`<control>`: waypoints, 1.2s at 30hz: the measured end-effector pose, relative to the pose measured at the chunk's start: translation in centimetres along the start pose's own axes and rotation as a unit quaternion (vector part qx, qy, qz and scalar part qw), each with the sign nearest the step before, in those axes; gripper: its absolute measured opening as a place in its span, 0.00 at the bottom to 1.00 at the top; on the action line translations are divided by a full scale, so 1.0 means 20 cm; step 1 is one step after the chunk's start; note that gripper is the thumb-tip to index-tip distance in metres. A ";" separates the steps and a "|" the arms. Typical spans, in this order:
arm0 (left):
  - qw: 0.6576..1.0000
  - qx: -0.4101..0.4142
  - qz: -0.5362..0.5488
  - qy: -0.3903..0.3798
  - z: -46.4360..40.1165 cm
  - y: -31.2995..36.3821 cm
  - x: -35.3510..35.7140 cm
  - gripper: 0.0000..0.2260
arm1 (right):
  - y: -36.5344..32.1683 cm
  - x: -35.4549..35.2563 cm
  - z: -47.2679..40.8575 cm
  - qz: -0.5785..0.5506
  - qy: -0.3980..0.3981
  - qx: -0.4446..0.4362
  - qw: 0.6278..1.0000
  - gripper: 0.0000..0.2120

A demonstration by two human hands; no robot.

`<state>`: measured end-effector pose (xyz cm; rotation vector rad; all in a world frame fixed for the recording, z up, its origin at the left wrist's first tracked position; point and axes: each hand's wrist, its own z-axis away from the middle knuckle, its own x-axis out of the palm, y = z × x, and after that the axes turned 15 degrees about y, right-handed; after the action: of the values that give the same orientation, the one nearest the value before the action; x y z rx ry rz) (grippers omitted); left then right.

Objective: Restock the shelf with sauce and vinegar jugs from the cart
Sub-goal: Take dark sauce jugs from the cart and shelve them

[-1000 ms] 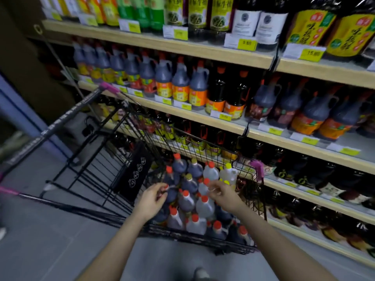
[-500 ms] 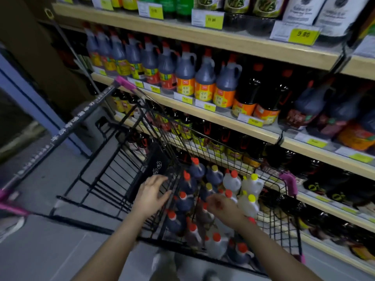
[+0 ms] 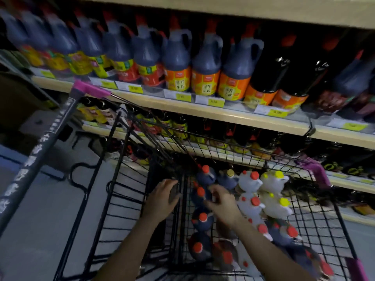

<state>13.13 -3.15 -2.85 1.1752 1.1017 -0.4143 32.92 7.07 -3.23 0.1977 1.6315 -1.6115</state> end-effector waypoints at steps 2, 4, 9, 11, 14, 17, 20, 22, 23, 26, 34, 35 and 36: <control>1.000 -0.007 0.014 -0.012 -0.01 -0.06 0.10 0.21 | 0.06 0.15 -0.08 0.009 0.001 0.015 1.000 0.22; 0.999 -0.016 0.036 -0.015 -0.01 -0.11 0.18 0.21 | 0.11 0.28 -0.13 0.047 -0.003 0.021 0.999 0.22; 0.997 -0.027 0.068 -0.011 0.02 -0.16 0.27 0.19 | 0.17 0.39 -0.20 0.226 0.000 -0.016 0.974 0.15; 0.996 -0.031 0.075 -0.022 0.04 -0.15 0.27 0.20 | 0.17 0.35 -0.20 0.248 -0.013 -0.037 0.968 0.13; 0.995 -0.030 0.085 -0.036 0.04 -0.11 0.22 0.21 | 0.12 0.25 -0.19 0.189 0.023 -0.038 0.981 0.12; 0.994 -0.022 0.087 -0.054 0.03 -0.05 0.13 0.23 | -0.04 0.06 -0.16 0.118 0.050 -0.072 0.989 0.15; 0.992 -0.033 0.094 -0.076 0.00 0.03 0.03 0.31 | -0.23 -0.17 -0.11 0.053 0.080 -0.102 0.990 0.13; 0.987 -0.048 0.122 -0.092 -0.03 0.09 -0.02 0.38 | -0.36 -0.32 -0.10 0.016 0.092 -0.110 0.989 0.13; 0.983 -0.049 0.144 -0.100 -0.05 0.12 -0.05 0.41 | -0.42 -0.39 -0.11 0.006 0.094 -0.118 0.989 0.13; 0.966 -0.033 0.221 -0.129 -0.11 0.24 -0.11 0.43 | -0.59 -0.56 -0.13 -0.036 0.069 -0.118 0.990 0.13; 0.953 -0.053 0.288 -0.084 -0.11 0.48 -0.14 0.34 | -0.65 -0.68 -0.11 -0.170 0.114 -0.088 0.975 0.13; 0.950 -0.060 0.296 -0.076 -0.10 0.49 -0.14 0.33 | -0.63 -0.68 -0.11 -0.191 0.112 -0.072 0.973 0.15; 0.948 -0.067 0.304 -0.070 -0.10 0.51 -0.13 0.32 | -0.61 -0.68 -0.09 -0.206 0.101 -0.056 0.972 0.19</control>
<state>18.77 1.77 4.65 1.2730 0.5883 0.0572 33.40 12.34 14.32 -0.0428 2.0153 -1.8429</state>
